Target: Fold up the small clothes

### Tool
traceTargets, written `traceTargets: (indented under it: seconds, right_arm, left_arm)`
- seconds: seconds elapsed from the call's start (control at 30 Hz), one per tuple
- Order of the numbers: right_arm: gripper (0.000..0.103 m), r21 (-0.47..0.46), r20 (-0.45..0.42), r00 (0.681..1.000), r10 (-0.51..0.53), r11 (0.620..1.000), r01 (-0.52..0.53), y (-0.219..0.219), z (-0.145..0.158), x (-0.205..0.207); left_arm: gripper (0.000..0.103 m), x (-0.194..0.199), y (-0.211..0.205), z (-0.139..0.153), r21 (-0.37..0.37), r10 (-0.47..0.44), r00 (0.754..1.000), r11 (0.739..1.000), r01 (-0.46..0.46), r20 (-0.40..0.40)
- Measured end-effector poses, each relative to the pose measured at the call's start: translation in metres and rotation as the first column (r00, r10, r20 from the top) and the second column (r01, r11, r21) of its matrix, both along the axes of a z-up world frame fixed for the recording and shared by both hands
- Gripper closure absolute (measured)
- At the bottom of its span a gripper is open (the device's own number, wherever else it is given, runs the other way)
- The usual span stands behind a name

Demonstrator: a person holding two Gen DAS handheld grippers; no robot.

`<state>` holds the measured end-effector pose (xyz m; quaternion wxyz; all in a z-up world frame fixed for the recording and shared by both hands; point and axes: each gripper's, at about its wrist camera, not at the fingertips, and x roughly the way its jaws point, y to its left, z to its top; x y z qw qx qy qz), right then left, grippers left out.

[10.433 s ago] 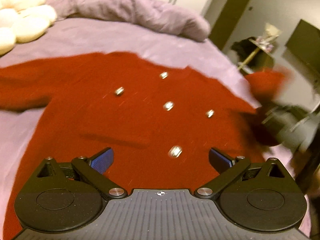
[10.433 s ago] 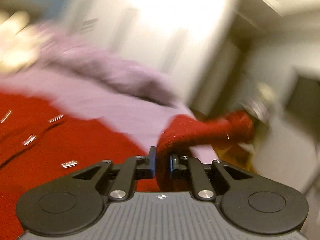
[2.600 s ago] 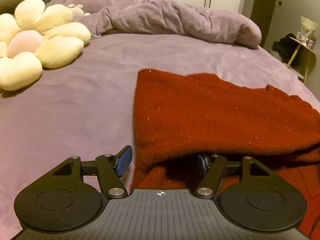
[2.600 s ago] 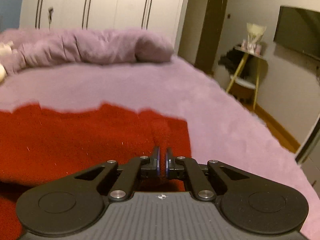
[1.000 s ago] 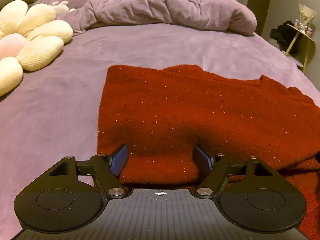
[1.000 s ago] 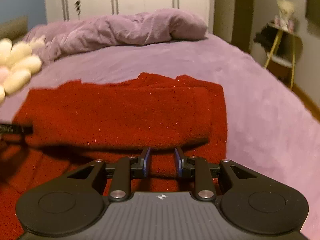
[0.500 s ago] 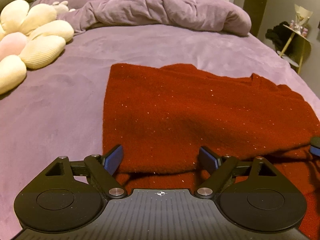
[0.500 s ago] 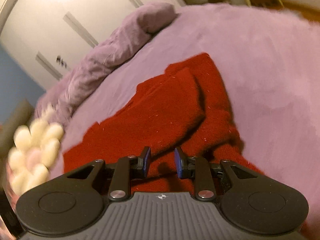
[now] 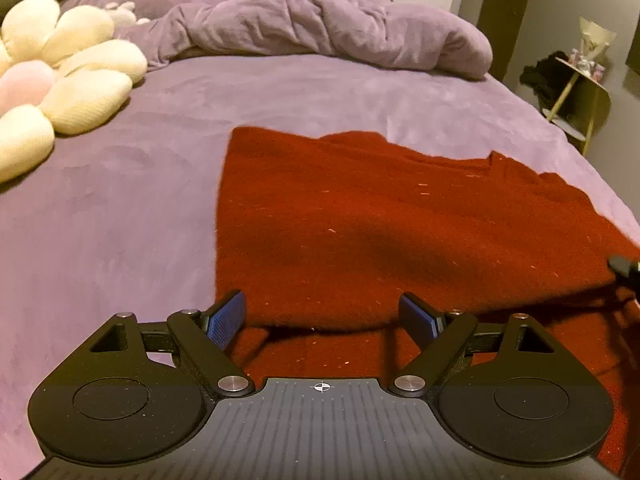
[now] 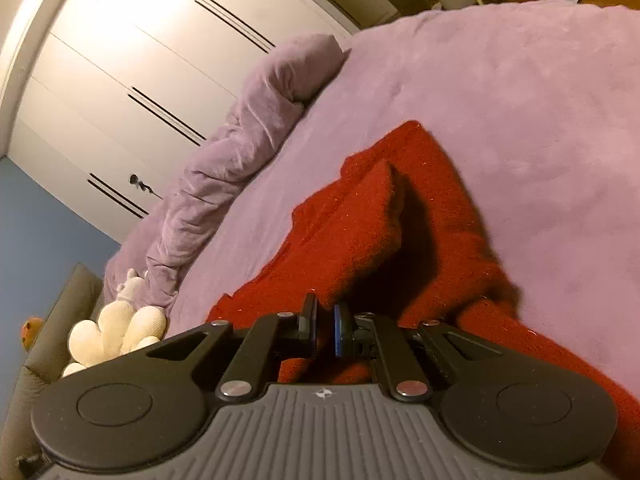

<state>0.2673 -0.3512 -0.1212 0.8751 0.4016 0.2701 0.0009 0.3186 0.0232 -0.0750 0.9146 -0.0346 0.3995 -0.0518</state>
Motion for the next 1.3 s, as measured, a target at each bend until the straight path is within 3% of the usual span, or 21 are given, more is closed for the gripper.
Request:
traceTargets:
  seconds: [0.07, 0.17, 0.37, 0.43, 0.47, 0.57, 0.7, 0.8, 0.9, 1.0, 1.13, 1.3]
  right_arm:
    - [0.096, -0.101, -0.083, 0.997, 0.001, 0.995, -0.010, 0.003, -0.010, 0.009]
    - [0.098, -0.239, -0.069, 0.997, 0.041, 0.969, -0.057, 0.014, -0.008, 0.019]
    - [0.086, -0.365, -0.118, 0.993, 0.019, 0.929, -0.061, 0.023, 0.020, 0.004]
    - [0.069, -0.360, -0.145, 0.985, 0.096, 0.922, -0.143, 0.026, 0.023, -0.023]
    - [0.066, -0.359, -0.161, 0.977, 0.142, 0.914, -0.192, 0.028, 0.022, -0.041]
    - [0.064, -0.354, -0.195, 0.955, 0.223, 0.892, -0.280, 0.032, 0.020, -0.105]
    - [0.062, -0.370, -0.238, 0.952, 0.191, 0.889, -0.270, 0.021, 0.021, -0.201]
    - [0.060, -0.366, -0.238, 0.960, 0.149, 0.902, -0.230, 0.009, 0.027, -0.248]
    - [0.056, -0.354, -0.230, 0.965, 0.130, 0.912, -0.207, -0.002, 0.029, -0.267]
    - [0.057, -0.351, -0.228, 0.964, 0.138, 0.912, -0.214, -0.008, 0.025, -0.264]
    - [0.057, -0.376, -0.218, 0.969, 0.112, 0.907, -0.189, -0.015, 0.032, -0.264]
    - [0.057, -0.419, -0.253, 0.959, 0.125, 0.880, -0.225, -0.022, 0.030, -0.265]
  left_arm:
    - [0.011, 0.002, -0.001, -0.005, 0.020, 0.009, 1.000, 1.000, -0.009, -0.014]
    - [0.009, 0.001, -0.002, -0.006, 0.056, 0.011, 1.000, 0.998, -0.009, -0.029]
    - [0.009, -0.037, 0.025, 0.000, -0.019, 0.020, 0.997, 1.000, -0.021, -0.076]
    - [0.009, -0.065, 0.035, -0.001, -0.024, -0.010, 0.996, 1.000, 0.008, -0.092]
    - [0.009, -0.082, 0.039, -0.002, -0.017, -0.030, 0.995, 0.999, 0.029, -0.097]
    - [0.009, -0.139, 0.051, -0.004, -0.009, -0.101, 0.991, 0.995, 0.100, -0.094]
    - [0.009, -0.210, 0.071, -0.002, -0.002, -0.126, 0.984, 0.992, 0.127, -0.126]
    - [0.009, -0.246, 0.089, -0.004, -0.060, -0.101, 0.984, 0.994, 0.093, -0.148]
    - [0.009, -0.260, 0.104, -0.009, -0.164, -0.067, 0.980, 0.986, 0.036, -0.186]
    - [0.018, -0.263, 0.115, -0.014, -0.268, -0.039, 0.976, 0.963, -0.019, -0.212]
    - [0.024, -0.263, 0.127, -0.012, -0.344, -0.012, 0.975, 0.936, -0.067, -0.223]
    - [0.032, -0.258, 0.136, -0.019, -0.381, -0.026, 0.962, 0.921, -0.083, -0.272]
